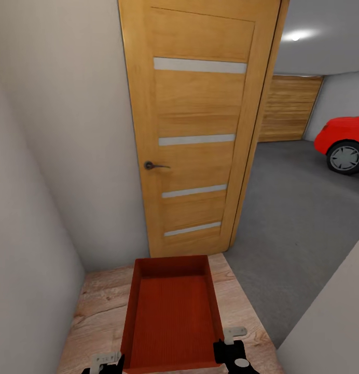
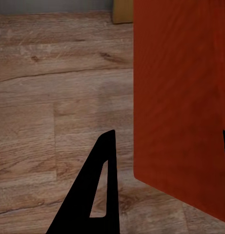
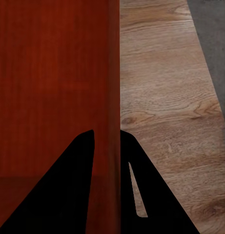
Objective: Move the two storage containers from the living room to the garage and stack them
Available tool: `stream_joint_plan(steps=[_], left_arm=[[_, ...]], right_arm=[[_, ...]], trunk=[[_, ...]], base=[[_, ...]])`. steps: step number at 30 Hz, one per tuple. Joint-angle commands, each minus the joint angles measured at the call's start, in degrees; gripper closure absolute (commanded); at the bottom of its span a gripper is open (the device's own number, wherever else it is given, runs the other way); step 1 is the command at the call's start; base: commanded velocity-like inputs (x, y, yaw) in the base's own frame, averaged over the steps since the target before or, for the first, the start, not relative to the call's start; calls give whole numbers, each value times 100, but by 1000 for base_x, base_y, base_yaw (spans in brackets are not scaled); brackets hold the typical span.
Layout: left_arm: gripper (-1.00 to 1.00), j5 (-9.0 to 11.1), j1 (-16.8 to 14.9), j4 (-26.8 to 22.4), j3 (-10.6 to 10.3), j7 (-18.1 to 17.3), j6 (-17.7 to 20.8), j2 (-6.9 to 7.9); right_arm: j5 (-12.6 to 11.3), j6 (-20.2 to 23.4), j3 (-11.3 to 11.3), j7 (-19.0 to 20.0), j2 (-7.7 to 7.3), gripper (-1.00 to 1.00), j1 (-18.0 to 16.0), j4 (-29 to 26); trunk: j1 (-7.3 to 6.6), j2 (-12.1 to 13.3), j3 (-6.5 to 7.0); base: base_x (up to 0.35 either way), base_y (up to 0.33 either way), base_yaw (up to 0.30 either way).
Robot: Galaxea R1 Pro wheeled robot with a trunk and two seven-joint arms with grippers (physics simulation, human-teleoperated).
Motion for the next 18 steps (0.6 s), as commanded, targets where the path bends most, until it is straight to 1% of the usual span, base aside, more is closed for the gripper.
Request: stream_joint_plan(steps=[1, 7, 14, 18], left_arm=[[100, 1, 2, 7, 104, 4, -2, 68], [100, 1, 2, 9, 104, 4, 3, 71], [100, 1, 2, 7, 105, 4, 0, 76], [100, 1, 2, 8, 108, 4, -1, 76]], right_arm=[[18, -23, -286, -58, -5, 100, -12, -17], [17, -23, -288, -58, -5, 100, -12, -17], [19, -23, -288, -58, -5, 100, -12, -17], [17, -23, -288, -58, -5, 100, -12, -17]], trunk=[[0, -4, -6], [0, -4, -6], [0, -4, -6], [0, -4, -6]], base=[[0, 0, 0], [56, 0, 0], [224, 0, 0], [122, 0, 0]])
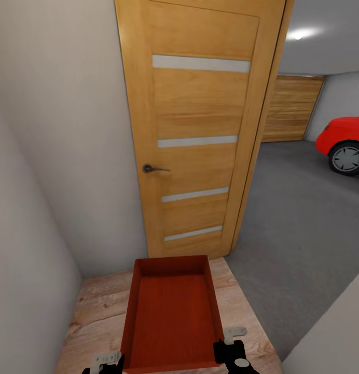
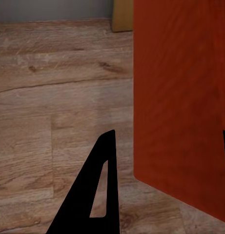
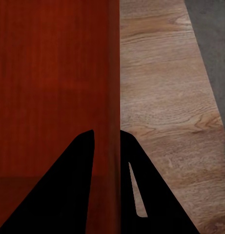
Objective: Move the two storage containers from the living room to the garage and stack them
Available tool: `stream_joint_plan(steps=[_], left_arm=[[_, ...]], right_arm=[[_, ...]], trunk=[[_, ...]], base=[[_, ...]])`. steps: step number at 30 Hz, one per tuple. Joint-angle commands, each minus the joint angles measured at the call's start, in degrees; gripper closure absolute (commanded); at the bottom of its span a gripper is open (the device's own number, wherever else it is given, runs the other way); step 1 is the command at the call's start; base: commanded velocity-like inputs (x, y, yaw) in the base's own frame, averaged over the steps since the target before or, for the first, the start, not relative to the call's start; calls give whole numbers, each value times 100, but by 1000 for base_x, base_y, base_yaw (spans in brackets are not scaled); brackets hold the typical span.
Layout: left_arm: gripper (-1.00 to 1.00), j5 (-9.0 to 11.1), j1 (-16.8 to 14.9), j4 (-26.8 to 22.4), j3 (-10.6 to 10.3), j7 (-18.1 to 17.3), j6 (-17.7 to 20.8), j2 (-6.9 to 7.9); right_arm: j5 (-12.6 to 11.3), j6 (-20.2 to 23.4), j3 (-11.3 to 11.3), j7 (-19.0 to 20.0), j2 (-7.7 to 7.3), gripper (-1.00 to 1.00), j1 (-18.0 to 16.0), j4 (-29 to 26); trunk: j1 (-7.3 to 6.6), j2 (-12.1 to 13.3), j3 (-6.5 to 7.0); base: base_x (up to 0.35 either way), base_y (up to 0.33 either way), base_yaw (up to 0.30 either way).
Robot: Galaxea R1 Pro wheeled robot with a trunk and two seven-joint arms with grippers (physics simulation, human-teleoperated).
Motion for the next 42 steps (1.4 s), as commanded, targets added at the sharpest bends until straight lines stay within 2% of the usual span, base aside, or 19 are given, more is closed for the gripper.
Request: stream_joint_plan(steps=[1, 17, 30, 42], left_arm=[[100, 1, 2, 7, 105, 4, -4, 79], [100, 1, 2, 7, 99, 4, -5, 79], [100, 1, 2, 9, 99, 4, -6, 79], [100, 1, 2, 8, 99, 4, -3, 79]], right_arm=[[11, -23, -282, -59, -5, 100, -12, -18], [15, -23, -284, -59, -5, 100, -12, -18], [16, -23, -285, -59, -5, 100, -12, -18], [13, -23, -284, -59, -5, 100, -12, -18]], trunk=[[1, -4, -6], [1, -4, -6], [1, -4, -6], [1, -4, -6]], base=[[59, 0, 0], [86, 3, 0], [157, 103, -6], [11, 7, -203]])
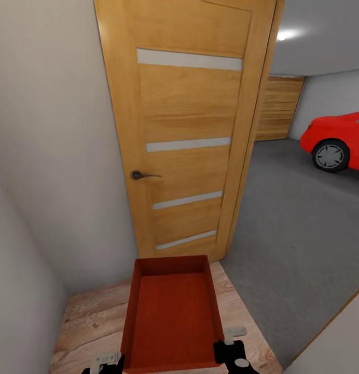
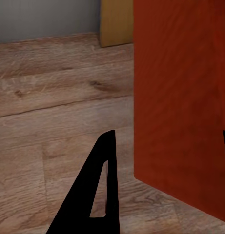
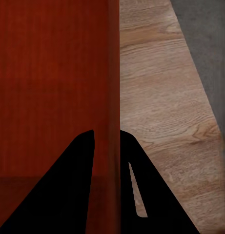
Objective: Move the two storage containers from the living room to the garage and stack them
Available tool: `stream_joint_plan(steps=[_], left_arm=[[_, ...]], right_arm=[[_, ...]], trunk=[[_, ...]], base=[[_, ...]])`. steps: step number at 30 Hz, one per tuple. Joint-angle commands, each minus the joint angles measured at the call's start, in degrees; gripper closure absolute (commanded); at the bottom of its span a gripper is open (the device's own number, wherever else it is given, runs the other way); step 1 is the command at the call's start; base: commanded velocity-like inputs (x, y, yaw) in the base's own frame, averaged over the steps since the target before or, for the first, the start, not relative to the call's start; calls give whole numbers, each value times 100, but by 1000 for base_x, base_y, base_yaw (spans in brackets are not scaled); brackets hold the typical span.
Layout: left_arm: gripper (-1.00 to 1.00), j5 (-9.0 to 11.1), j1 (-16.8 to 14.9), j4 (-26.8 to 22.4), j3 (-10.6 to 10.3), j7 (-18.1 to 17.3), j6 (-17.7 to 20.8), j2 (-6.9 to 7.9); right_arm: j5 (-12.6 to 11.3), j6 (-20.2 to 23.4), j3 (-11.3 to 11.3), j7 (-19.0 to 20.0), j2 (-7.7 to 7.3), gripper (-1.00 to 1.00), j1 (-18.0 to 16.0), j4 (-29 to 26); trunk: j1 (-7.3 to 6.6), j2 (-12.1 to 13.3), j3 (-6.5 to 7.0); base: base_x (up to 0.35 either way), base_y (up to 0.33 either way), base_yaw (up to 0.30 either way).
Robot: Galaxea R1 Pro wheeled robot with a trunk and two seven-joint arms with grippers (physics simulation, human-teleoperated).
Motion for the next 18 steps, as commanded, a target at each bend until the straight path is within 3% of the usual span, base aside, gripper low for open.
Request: stream_joint_plan(steps=[1, 10, 18], left_arm=[[100, 1, 2, 9, 104, 4, -2, 78], [100, 1, 2, 7, 104, -1, 0, 78], [100, 1, 2, 7, 104, -1, -2, 78]], right_arm=[[27, -20, -288, -57, -5, 100, -12, -26], [26, -20, -289, -57, -5, 100, -12, -26], [25, -20, -288, -57, -5, 100, -12, -26]], trunk=[[0, -4, -6], [0, -4, -6], [0, -4, -6]], base=[[0, 7, -29], [95, 146, -5], [47, 29, -1]])
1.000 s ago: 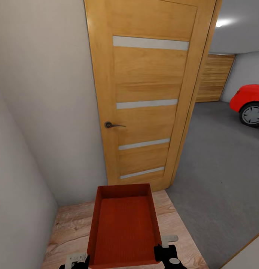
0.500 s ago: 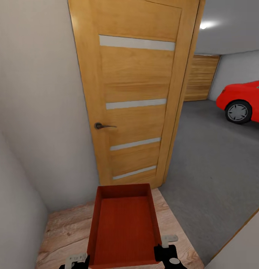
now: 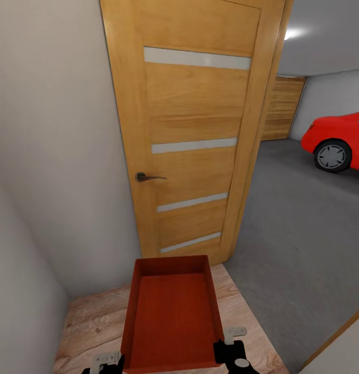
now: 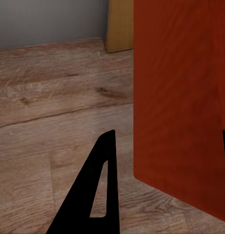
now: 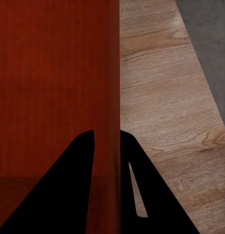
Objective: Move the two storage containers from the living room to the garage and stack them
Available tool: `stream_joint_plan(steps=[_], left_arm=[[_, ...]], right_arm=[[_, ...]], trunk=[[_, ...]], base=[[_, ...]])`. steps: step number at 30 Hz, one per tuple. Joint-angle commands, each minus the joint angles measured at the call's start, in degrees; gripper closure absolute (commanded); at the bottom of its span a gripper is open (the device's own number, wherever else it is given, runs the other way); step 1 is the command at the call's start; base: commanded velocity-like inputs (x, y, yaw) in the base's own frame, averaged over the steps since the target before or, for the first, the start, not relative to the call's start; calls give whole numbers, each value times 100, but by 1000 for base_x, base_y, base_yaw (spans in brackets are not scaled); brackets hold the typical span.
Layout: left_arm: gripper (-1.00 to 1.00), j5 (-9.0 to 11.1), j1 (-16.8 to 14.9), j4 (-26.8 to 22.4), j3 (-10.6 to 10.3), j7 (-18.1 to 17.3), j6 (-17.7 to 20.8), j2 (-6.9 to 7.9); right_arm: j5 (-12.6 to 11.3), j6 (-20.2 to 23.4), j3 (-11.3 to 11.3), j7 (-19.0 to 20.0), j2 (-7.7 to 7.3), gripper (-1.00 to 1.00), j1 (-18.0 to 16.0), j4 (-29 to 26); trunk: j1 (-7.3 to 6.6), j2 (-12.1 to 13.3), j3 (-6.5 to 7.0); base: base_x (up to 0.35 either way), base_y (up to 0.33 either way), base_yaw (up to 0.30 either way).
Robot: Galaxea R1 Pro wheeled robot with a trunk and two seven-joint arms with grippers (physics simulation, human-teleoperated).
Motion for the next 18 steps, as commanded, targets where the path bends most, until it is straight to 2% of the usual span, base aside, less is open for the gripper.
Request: stream_joint_plan(steps=[1, 7, 18], left_arm=[[100, -1, 2, 10, 100, 3, -2, 78], [100, -1, 2, 8, 100, 1, -4, 78], [100, -1, 2, 7, 100, 1, -3, 78]], right_arm=[[15, -19, -279, -58, -5, 100, -11, -24], [16, -19, -277, -58, -5, 100, -11, -24], [10, -19, -273, -58, -5, 100, -11, -24]], trunk=[[0, -4, -6], [0, -4, -6], [0, -4, 20]], base=[[9, 6, -14], [3, 2, -79], [0, 0, -224]])
